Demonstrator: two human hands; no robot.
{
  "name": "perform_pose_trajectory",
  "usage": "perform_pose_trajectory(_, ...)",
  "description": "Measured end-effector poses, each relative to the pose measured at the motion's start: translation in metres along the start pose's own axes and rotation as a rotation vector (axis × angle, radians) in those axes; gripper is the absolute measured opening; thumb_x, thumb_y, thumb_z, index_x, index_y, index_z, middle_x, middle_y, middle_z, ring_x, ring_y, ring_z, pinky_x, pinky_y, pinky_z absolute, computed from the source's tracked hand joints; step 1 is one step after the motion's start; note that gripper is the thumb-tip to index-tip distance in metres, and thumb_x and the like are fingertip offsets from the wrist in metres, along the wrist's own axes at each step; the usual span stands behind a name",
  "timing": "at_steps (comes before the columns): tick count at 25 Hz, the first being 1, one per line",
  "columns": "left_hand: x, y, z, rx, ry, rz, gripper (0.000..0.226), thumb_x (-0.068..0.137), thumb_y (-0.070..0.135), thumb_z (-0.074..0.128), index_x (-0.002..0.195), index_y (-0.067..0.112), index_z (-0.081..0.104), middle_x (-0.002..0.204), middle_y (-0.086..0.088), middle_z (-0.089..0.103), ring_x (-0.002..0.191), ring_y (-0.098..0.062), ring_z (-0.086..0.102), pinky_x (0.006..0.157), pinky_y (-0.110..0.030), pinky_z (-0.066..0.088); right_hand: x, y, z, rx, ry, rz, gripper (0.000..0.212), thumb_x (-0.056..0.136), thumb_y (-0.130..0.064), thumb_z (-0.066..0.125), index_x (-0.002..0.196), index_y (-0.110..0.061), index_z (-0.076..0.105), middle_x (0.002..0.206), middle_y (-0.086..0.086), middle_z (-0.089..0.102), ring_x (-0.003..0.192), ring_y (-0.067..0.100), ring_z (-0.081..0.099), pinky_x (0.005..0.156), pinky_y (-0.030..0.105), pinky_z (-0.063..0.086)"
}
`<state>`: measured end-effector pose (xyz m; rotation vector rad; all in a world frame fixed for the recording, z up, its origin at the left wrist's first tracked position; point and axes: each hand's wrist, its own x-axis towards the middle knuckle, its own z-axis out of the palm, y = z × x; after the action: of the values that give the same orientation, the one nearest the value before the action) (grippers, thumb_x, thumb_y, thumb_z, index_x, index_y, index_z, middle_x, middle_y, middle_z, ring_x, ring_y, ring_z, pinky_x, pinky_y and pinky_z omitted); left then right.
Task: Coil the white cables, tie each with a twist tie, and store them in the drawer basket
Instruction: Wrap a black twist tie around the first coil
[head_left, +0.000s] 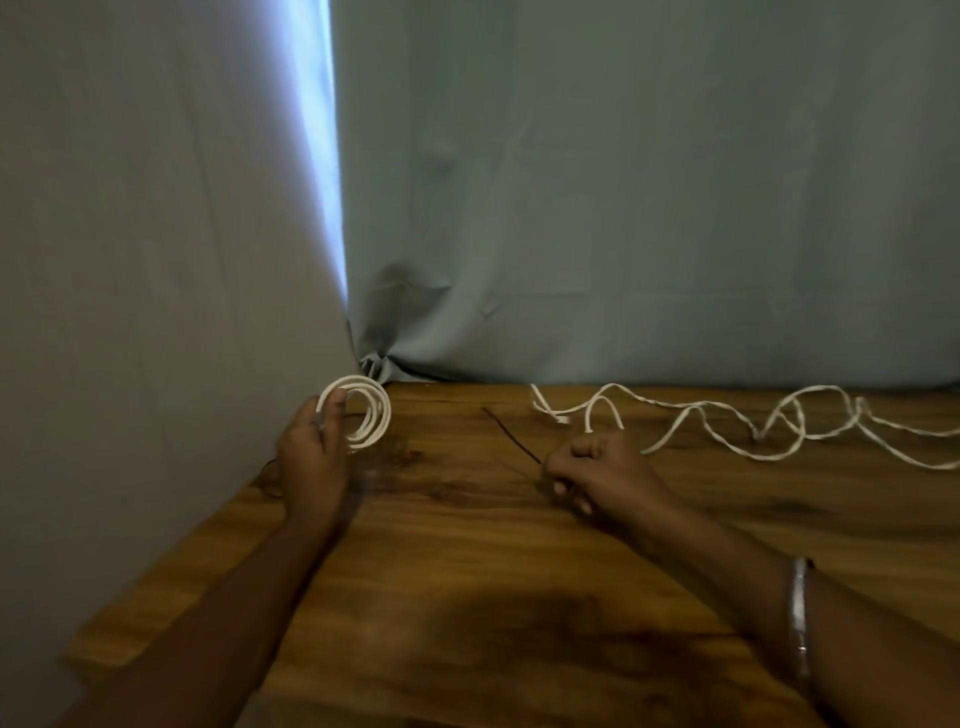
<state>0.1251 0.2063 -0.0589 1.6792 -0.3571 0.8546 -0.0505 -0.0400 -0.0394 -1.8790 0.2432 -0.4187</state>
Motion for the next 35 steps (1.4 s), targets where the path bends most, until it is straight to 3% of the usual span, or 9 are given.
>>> perform_pose_trajectory(3,-0.015,0.029,0.036,-0.041,-0.105,-0.021,0.035,0.108,0.036,0.048,0.096,0.011,0.069,0.074,0.005,0.063,0.068,-0.014,0.061,0.06,-0.025,0.043,0.003,0.012,-0.013,0.156,0.004,0.115,0.019,0.087,-0.019,0.069,0.073,-0.008,0.065,0.055,0.004,0.048,0.039,0.012,0.034,0.041,0.022,0.024)
perform_pose_trajectory(5,-0.022,0.046,0.067,-0.035,-0.14,-0.021,0.04,0.108,0.041,0.047,0.097,0.01,0.069,0.075,0.007,0.062,0.069,-0.012,0.06,0.061,-0.03,0.045,0.007,0.012,-0.013,0.262,0.005,0.154,0.012,0.087,-0.02,0.068,0.084,-0.009,0.065,0.052,-0.002,0.045,0.041,0.012,0.033,0.042,0.023,0.022)
perform_pose_trajectory(8,-0.037,0.064,0.113,-0.085,-0.171,-0.04,0.036,0.107,0.049,0.043,0.097,0.022,0.065,0.089,0.004,0.067,0.088,-0.022,0.064,0.08,-0.043,0.053,0.008,0.01,-0.011,0.316,0.006,0.156,0.012,0.088,-0.019,0.066,0.084,-0.009,0.068,0.051,-0.002,0.043,0.042,0.013,0.032,0.045,0.025,0.021)
perform_pose_trajectory(12,-0.061,0.071,0.144,-0.053,-0.234,0.045,0.045,0.103,0.059,0.038,0.096,0.026,0.067,0.09,0.009,0.063,0.098,-0.018,0.059,0.096,-0.052,0.048,0.011,0.01,-0.011,0.354,0.065,0.142,0.017,0.089,-0.019,0.067,0.077,-0.008,0.072,0.051,-0.002,0.047,0.041,0.012,0.035,0.044,0.025,0.025)
perform_pose_trajectory(16,-0.073,0.082,0.136,-0.386,-0.397,-0.009,0.024,0.102,0.05,0.046,0.106,0.038,0.067,0.092,0.003,0.076,0.085,-0.007,0.072,0.074,-0.025,0.056,0.012,0.01,-0.008,0.337,0.163,0.037,0.028,0.09,-0.02,0.07,0.063,-0.015,0.071,0.053,0.001,0.053,0.041,0.01,0.041,0.043,0.022,0.034)
perform_pose_trajectory(21,-0.08,0.09,0.127,-0.492,-0.504,0.02,0.026,0.106,0.036,0.048,0.12,0.023,0.066,0.094,0.003,0.076,0.084,-0.005,0.071,0.071,-0.022,0.054,0.013,0.011,-0.006,0.273,0.278,-0.124,0.038,0.092,-0.022,0.071,0.056,-0.014,0.067,0.05,0.004,0.058,0.043,0.017,0.045,0.048,0.026,0.038)
perform_pose_trajectory(28,-0.084,0.092,0.122,-0.555,-0.67,-0.101,0.044,0.089,0.064,0.059,0.122,0.045,0.036,0.11,-0.01,0.074,0.1,-0.03,0.074,0.09,-0.059,0.058,0.009,0.011,-0.007,0.178,0.371,-0.192,0.032,0.096,-0.017,0.068,0.065,-0.011,0.071,0.049,-0.003,0.064,0.039,0.004,0.052,0.045,0.017,0.043)
perform_pose_trajectory(32,-0.082,0.093,0.124,-0.589,-0.696,-0.146,0.058,0.094,0.05,0.056,0.145,0.04,0.031,0.117,-0.008,0.075,0.108,-0.024,0.074,0.093,-0.044,0.06,0.011,0.012,-0.007,0.182,0.371,-0.2,0.036,0.096,-0.015,0.068,0.06,-0.012,0.067,0.047,-0.001,0.061,0.039,0.007,0.052,0.046,0.021,0.042)
perform_pose_trajectory(35,-0.08,0.093,0.126,-0.57,-0.67,-0.168,0.051,0.099,0.041,0.052,0.148,0.026,0.045,0.122,-0.004,0.072,0.108,-0.014,0.073,0.083,-0.026,0.06,0.014,0.015,-0.007,0.217,0.337,-0.202,0.04,0.095,-0.015,0.068,0.055,-0.015,0.064,0.047,0.004,0.057,0.04,0.014,0.049,0.046,0.025,0.04)
